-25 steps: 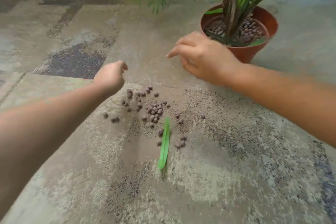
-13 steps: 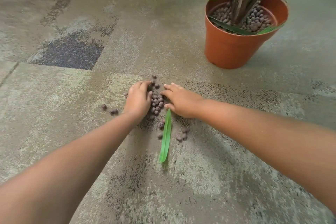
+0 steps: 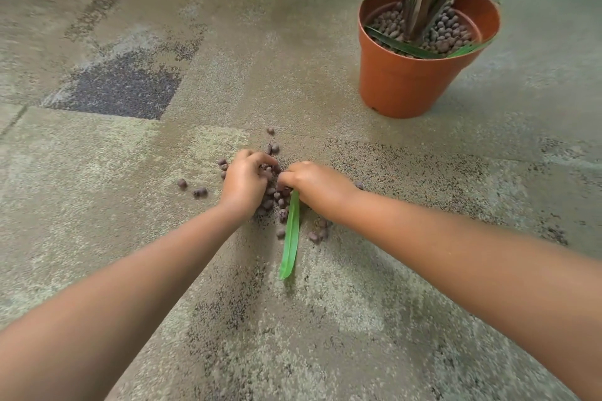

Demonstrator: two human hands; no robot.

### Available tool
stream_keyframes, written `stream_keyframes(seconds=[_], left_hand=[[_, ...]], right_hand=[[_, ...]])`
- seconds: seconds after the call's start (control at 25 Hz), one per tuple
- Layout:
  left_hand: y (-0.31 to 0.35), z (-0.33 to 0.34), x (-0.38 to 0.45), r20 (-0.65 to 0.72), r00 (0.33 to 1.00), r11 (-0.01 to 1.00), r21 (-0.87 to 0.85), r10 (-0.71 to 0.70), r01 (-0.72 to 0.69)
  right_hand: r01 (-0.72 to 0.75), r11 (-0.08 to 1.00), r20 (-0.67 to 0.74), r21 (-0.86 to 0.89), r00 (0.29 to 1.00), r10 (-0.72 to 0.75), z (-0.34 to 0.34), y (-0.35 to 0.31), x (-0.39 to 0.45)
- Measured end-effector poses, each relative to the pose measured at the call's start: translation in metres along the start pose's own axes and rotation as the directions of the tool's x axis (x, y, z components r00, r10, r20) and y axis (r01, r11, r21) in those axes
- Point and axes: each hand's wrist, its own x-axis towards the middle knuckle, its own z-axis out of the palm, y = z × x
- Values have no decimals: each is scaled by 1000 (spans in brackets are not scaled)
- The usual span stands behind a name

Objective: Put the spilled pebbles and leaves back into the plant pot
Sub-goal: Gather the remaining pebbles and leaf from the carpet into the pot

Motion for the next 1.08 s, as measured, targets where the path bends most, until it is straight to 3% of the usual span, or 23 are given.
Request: stream_keyframes(seconds=[0.08, 0.16, 0.24, 0.4, 0.48, 0.56, 0.88, 1.08], left_hand=[[6, -7, -1, 36, 988, 983, -103, -149, 152], [10, -16, -2, 126, 931, 855, -369, -343, 365], [8, -22, -3, 169, 897, 763, -476, -408, 436], [0, -22, -18, 73, 976, 967, -138, -204, 212], [-5, -14, -36, 101, 993, 997, 45, -62, 58], [-10, -6, -49, 101, 995, 994, 103, 12, -22], [-23, -13, -53, 62, 998, 985, 170, -7, -4], [-26, -13, -66, 168, 986, 975, 221, -12, -25]], right_hand=[[-24, 995, -8, 99, 1000, 25, -3, -3, -4], [-49, 987, -29, 153, 998, 54, -6, 0, -7], [-96, 987, -11, 126, 995, 98, -10, 14, -10], [-158, 986, 107, 52, 983, 152, -7, 44, -32], [-173, 983, 159, 60, 974, 161, 7, 42, -46], [-197, 975, 150, 100, 972, 181, 21, 32, -55], [-84, 996, 115, 31, 990, 80, 36, -3, -63], [13, 1000, 8, -13, 1000, -13, 28, 9, -84]])
